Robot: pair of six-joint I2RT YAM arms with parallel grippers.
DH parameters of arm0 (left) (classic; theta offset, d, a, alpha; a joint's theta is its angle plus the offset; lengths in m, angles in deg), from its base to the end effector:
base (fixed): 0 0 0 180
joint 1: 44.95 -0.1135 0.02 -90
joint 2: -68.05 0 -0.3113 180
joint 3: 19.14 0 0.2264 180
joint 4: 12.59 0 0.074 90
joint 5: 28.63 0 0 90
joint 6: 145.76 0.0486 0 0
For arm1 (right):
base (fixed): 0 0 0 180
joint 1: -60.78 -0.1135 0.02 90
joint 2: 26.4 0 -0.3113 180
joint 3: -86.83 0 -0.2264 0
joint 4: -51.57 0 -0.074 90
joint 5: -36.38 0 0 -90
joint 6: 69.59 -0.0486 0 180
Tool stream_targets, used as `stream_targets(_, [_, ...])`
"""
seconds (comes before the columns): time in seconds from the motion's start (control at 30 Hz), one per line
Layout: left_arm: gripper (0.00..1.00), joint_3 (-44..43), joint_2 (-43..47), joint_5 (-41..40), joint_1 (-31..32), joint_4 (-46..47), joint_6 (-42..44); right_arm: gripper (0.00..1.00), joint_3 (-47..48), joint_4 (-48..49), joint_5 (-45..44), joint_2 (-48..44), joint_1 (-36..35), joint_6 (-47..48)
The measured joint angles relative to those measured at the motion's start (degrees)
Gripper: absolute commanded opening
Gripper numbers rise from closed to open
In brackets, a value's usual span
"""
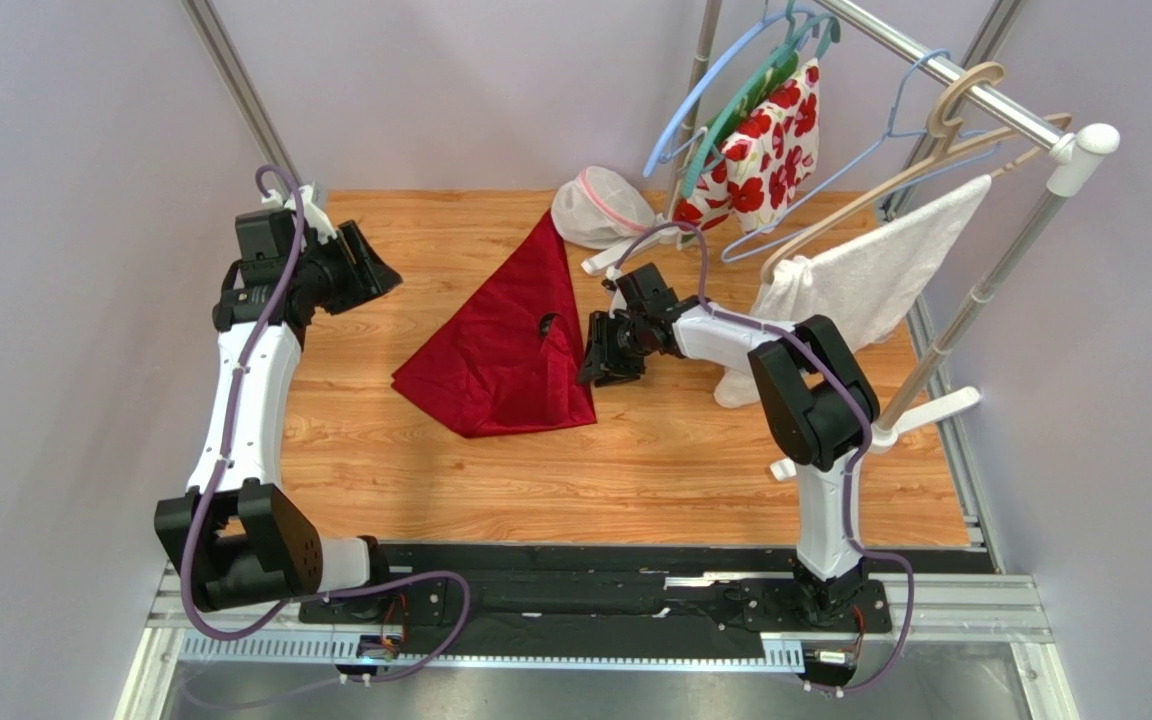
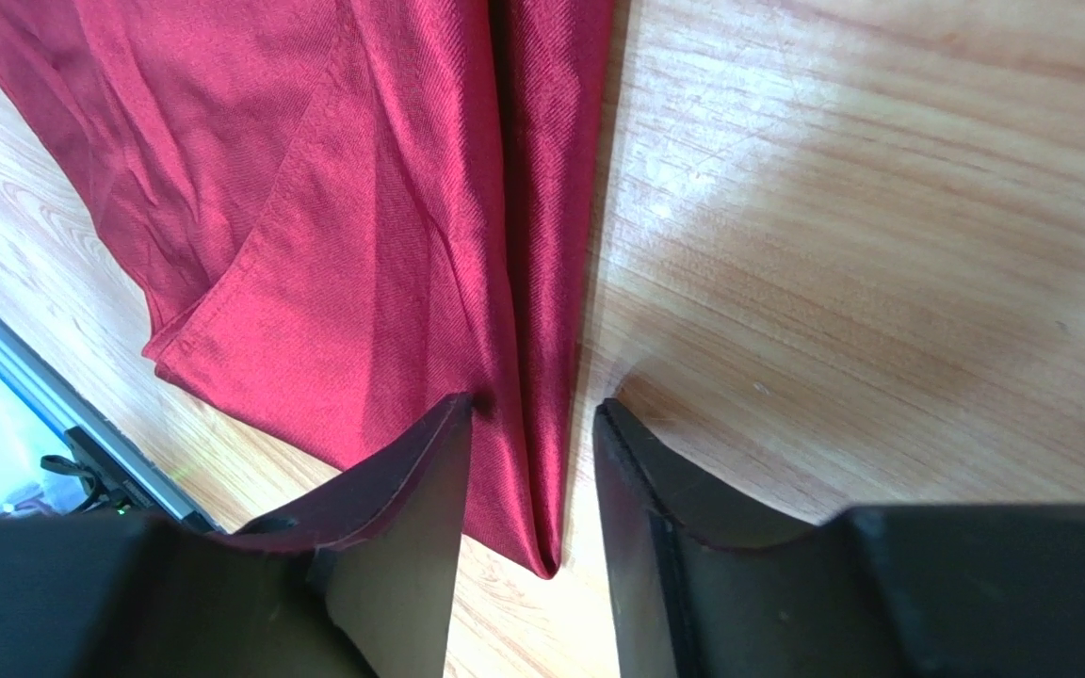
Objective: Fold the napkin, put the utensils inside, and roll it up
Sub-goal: Fold the napkin
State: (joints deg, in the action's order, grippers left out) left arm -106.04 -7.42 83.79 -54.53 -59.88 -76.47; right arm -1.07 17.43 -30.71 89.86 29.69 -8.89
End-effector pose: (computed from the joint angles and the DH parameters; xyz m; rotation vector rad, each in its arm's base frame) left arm 0.2596 0.0250 0.3900 -0.3567 2.1638 -0.5385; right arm 0.3556 0.2365 0.1990 -0.1998 2.7284 0.8683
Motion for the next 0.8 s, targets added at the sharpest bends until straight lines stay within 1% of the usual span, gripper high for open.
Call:
stream_targets(0.13, [0.59,0.00,0.00,0.00,0.00,0.00,0.00,0.37,-0.02,0.85,0.74,0.68,-0.09,-0.50])
stream_targets(0.23, [0.59,0.00,0.00,0.00,0.00,0.00,0.00,0.31,-0.02,1.16,1.07,0.87,-0.26,-0.83])
stream_targets(0.27, [0.59,0.00,0.00,0.00,0.00,0.00,0.00,0.25,-0.02,1.18,1.11,0.96,-0.35,-0.87])
stream_targets(0.33, [0.59,0.00,0.00,0.00,0.00,0.00,0.00,0.18,-0.02,1.29,1.11,1.20,-0.48,-0.92])
stream_targets(0.37, [0.59,0.00,0.00,0.00,0.00,0.00,0.00,0.08,-0.02,1.29,1.01,1.36,-0.57,-1.03])
stream_targets(0.43, [0.59,0.00,0.00,0.00,0.00,0.00,0.00,0.00,-0.02,1.31,0.92,1.64,-0.63,-1.14])
stream_targets(0.63, [0.59,0.00,0.00,0.00,-0.02,0.02,0.00,0.00,-0.09,1.57,1.05,1.66,-0.70,-2.21])
stream_targets(0.8, [0.59,0.00,0.00,0.02,-0.02,0.00,-0.02,0.00,-1.64,4.39,1.42,1.60,-1.44,-5.03])
